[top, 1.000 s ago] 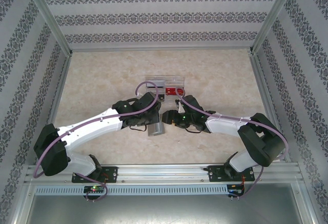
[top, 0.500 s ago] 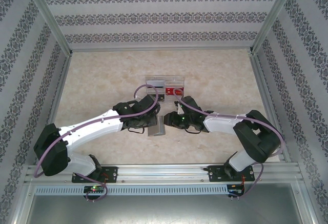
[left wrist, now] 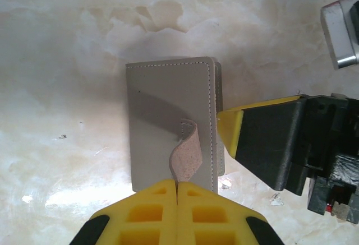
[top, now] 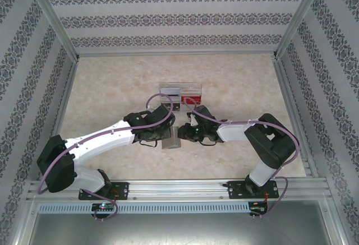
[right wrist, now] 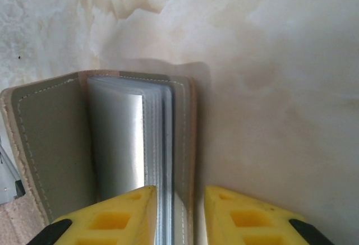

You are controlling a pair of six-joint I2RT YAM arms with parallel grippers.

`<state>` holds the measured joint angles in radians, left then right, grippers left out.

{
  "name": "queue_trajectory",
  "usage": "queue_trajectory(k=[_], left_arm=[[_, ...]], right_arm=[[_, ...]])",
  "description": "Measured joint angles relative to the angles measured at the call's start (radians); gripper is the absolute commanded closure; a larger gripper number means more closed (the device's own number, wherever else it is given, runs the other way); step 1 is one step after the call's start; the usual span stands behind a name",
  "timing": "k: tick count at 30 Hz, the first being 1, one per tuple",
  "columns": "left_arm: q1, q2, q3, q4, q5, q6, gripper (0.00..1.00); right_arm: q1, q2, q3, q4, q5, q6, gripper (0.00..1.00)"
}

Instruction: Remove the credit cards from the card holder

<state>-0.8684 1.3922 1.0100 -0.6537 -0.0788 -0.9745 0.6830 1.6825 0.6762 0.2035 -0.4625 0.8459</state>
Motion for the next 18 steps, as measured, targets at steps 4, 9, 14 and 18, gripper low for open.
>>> queue_trajectory(k=[4,9,14,18], left_arm=[[0.000,0.000,0.000,0.000,0.000,0.000,1.00],[0.001,0.000,0.000,-0.001,0.000,0.000,1.00],[0.026,-0.007,-0.004,-0.012,-0.001,0.001,1.00],[0.080,-0.048,-0.040,-0.017,0.000,0.003,1.00]], right_arm=[[0.002,0.019,0.006,0.011,-0.007,0.002,0.98],[0.002,0.016,0.007,0.011,-0.010,0.000,1.00],[-0.019,-0.090,-0.018,-0.022,-0.005,-0.006,1.00],[-0.059,-0.243,-0.031,-0.096,0.009,-0.026,1.00]])
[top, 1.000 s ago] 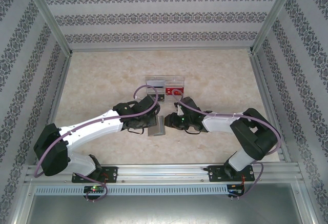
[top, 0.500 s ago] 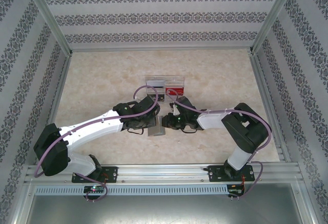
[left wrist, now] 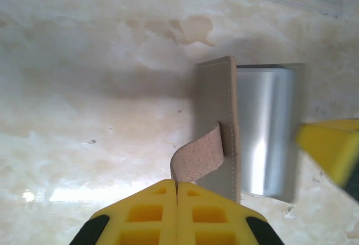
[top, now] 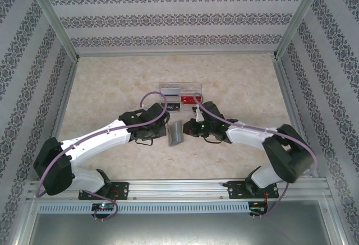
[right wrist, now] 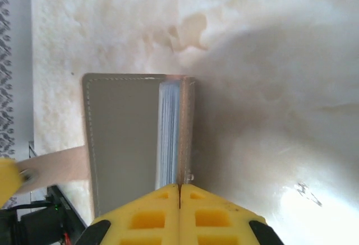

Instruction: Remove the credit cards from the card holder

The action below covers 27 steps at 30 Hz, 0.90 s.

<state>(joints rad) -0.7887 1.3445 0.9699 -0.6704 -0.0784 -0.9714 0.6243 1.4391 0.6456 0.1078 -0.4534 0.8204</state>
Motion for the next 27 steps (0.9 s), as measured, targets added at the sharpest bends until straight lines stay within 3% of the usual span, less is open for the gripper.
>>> queue_trajectory(k=[4,9,16,27], left_arm=[[0.069,-0.020,-0.041,-0.003,0.023,0.010,1.00],[0.117,-0.005,-0.054,-0.002,0.050,0.037,1.00],[0.123,0.096,-0.058,0.031,0.098,0.063,1.00],[0.123,0.167,-0.055,0.050,0.124,0.094,1.00]], right_arm=[[-0.007,-0.119,0.010,-0.099,0.029,-0.035,1.00],[-0.007,-0.134,0.029,-0.175,0.049,-0.046,1.00],[0.031,-0.061,0.135,-0.318,0.113,-0.041,1.00],[0.086,0.038,0.211,-0.298,0.116,-0.020,1.00]])
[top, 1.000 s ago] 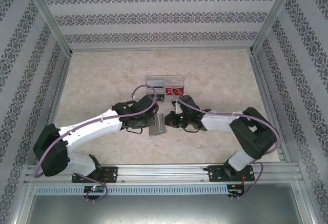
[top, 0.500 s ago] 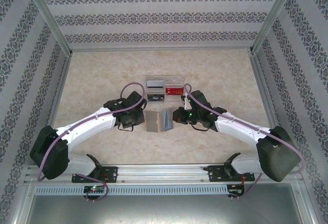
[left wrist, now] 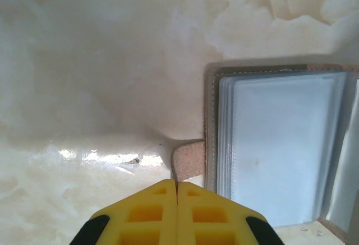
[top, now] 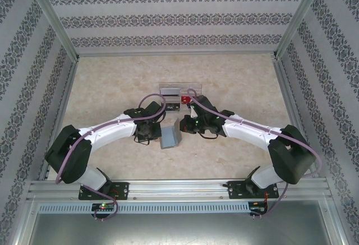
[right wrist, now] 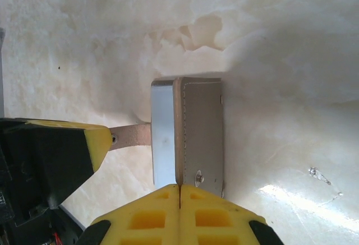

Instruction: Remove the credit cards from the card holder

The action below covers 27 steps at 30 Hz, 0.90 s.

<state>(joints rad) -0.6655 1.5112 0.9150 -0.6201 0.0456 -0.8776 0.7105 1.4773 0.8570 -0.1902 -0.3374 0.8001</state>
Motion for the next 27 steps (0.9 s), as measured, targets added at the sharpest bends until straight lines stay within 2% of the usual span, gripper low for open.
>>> queue_trajectory(k=[6,8,12,14,22,27], left_arm=[[0.001,0.010,0.021,-0.010,-0.013,0.037,1.00],[0.005,0.016,0.029,-0.012,-0.019,0.050,0.96],[0.013,0.016,0.046,-0.027,-0.021,0.078,0.55],[0.013,0.003,0.049,-0.028,-0.016,0.080,0.46],[-0.009,-0.180,0.050,-0.026,-0.018,0.032,0.45],[-0.022,-0.226,0.052,-0.031,-0.060,0.000,0.46]], right_arm=[[-0.028,-0.030,-0.068,0.040,0.017,0.014,1.00],[-0.043,-0.044,-0.101,0.046,0.024,0.016,1.00],[-0.061,-0.050,-0.163,0.066,0.039,0.021,1.00],[-0.061,-0.050,-0.180,0.073,0.041,0.024,1.00],[-0.061,-0.038,-0.219,0.128,0.051,0.035,1.00],[-0.061,-0.035,-0.223,0.139,0.053,0.035,1.00]])
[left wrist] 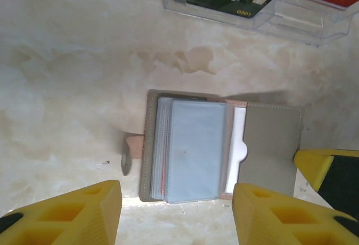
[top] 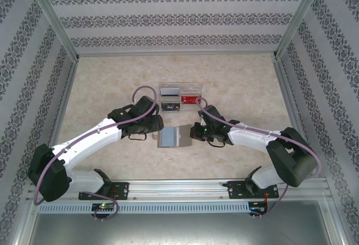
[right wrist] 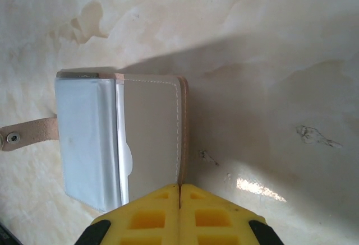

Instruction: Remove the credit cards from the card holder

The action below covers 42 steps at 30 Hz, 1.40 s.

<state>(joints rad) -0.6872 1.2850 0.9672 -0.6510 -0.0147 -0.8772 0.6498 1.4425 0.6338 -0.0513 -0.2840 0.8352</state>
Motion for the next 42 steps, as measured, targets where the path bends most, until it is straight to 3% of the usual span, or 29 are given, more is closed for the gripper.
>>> queue_trajectory(k=[9,22,42], left_arm=[[-0.010,0.021,-0.036,0.088,0.090,-0.002,0.51],[-0.027,0.238,-0.079,0.232,0.185,-0.002,0.54],[-0.027,0.306,-0.087,0.264,0.168,-0.014,0.56]], right_arm=[[0.000,0.000,0.000,0.004,0.000,0.000,1.00],[0.000,0.011,0.000,0.004,0.000,0.003,1.00],[0.000,0.021,0.000,0.004,0.000,0.003,1.00]])
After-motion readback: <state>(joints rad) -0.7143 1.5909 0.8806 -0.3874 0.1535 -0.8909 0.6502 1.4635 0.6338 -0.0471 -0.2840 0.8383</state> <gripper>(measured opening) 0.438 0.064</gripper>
